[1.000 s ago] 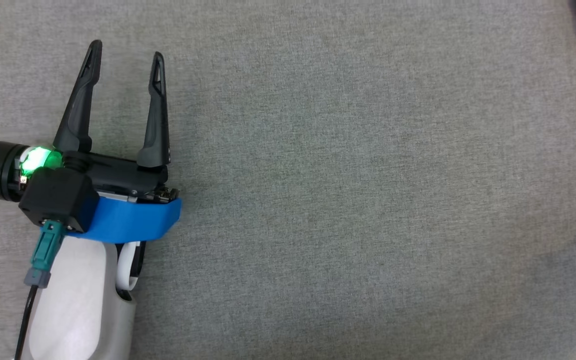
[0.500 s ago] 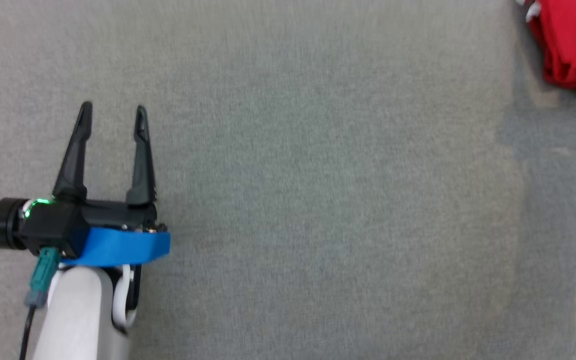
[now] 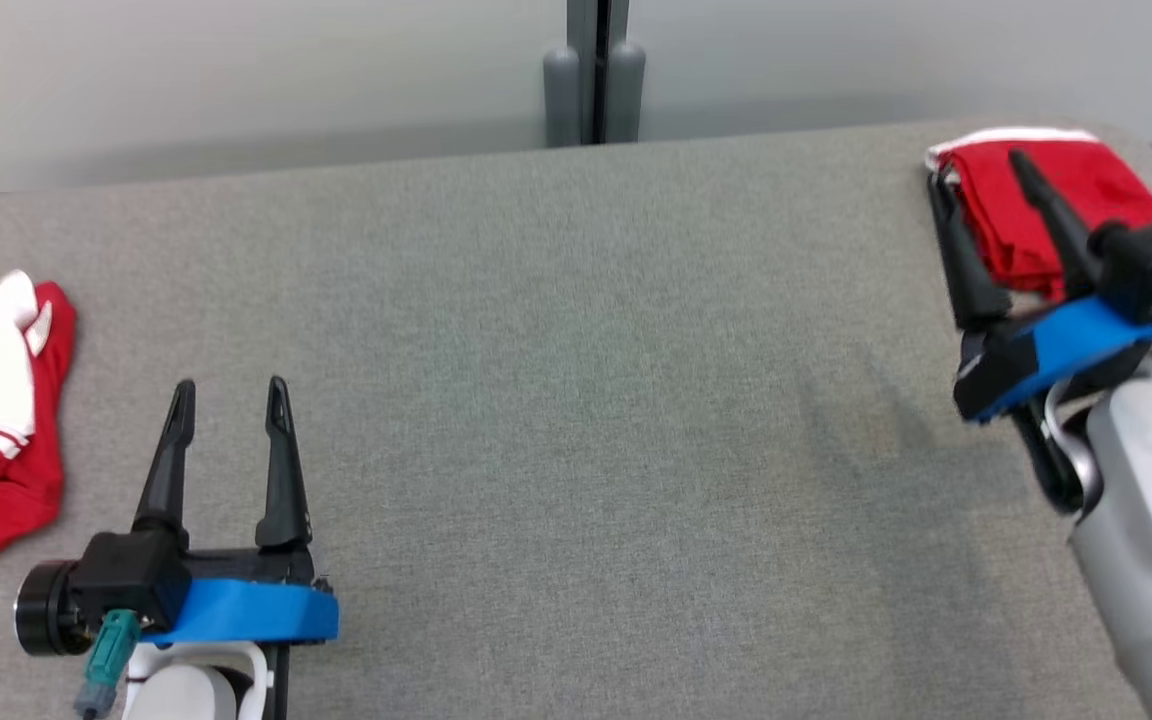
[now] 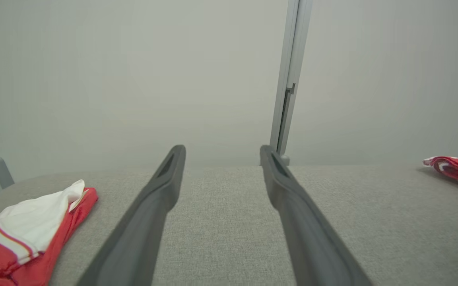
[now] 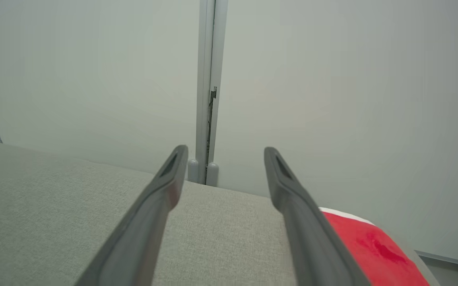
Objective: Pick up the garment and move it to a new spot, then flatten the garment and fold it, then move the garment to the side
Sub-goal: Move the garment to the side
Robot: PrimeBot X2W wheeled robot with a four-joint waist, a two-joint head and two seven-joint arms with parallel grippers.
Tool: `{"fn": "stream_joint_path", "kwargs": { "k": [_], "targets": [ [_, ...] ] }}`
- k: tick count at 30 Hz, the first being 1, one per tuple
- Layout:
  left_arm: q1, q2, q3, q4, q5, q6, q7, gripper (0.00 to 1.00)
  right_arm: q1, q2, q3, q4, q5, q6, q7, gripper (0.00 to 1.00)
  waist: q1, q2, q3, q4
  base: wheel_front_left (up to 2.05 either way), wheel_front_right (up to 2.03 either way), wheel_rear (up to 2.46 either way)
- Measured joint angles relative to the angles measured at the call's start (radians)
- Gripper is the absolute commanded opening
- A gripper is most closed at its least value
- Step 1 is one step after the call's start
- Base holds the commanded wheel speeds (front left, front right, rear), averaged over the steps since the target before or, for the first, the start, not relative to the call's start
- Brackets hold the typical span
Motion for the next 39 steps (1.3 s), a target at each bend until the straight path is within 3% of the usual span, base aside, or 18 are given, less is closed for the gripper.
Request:
{"fn": "stream_joint_path", "kwargs": {
  "k": [20,28,39],
  "targets": [
    [0.128,-0.026,0.014,0.082,-0.01,-0.006,0.0,1.0,0.533,0.121,-0.141,-0.279,-0.02,0.0,0.007,1.0,0.0002,0.0,-0.157,0.018,0.0,0.0,0.0],
    [0.134,-0.03,0.017,0.093,-0.008,-0.012,0.0,1.0,0.63,0.181,-0.212,-0.343,-0.057,0.0,0.017,1.0,0.0002,0.0001,-0.166,0.025,0.0,0.0,0.0],
    [0.134,-0.03,0.025,0.1,0.0,-0.022,0.0,1.0,0.663,0.202,-0.231,-0.386,-0.071,0.0,0.039,1.0,0.0004,0.0002,-0.17,0.025,0.0,0.0,0.0]
  ]
}}
